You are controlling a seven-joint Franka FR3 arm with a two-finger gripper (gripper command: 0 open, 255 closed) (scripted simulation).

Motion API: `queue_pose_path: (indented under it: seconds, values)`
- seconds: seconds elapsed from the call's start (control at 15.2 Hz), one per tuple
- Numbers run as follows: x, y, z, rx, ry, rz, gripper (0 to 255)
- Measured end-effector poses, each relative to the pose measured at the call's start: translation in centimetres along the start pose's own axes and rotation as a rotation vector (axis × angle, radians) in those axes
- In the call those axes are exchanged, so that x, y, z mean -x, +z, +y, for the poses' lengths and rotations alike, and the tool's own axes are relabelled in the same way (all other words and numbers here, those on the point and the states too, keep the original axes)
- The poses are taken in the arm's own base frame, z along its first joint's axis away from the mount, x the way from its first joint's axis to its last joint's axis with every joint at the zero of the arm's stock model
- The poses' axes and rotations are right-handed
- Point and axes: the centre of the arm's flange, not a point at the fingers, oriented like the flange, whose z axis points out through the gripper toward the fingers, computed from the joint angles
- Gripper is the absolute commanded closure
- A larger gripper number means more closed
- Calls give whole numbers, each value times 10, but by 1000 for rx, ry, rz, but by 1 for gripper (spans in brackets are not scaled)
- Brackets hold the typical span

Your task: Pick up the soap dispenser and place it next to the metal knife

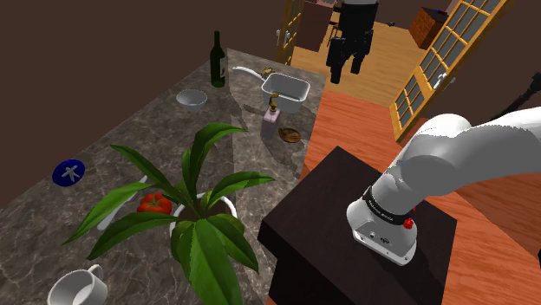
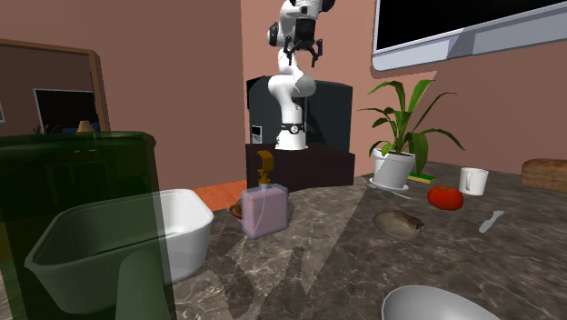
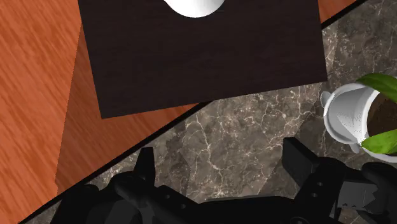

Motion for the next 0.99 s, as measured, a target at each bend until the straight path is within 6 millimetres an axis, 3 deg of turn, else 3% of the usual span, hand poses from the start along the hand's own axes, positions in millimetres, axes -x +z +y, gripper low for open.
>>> queue_pose_path:
  seconds: [0.2,0.99]
  values:
    - [-13,5,4,-3,4,-3,0]
    - [-150,69,47,-31,40,-23,0]
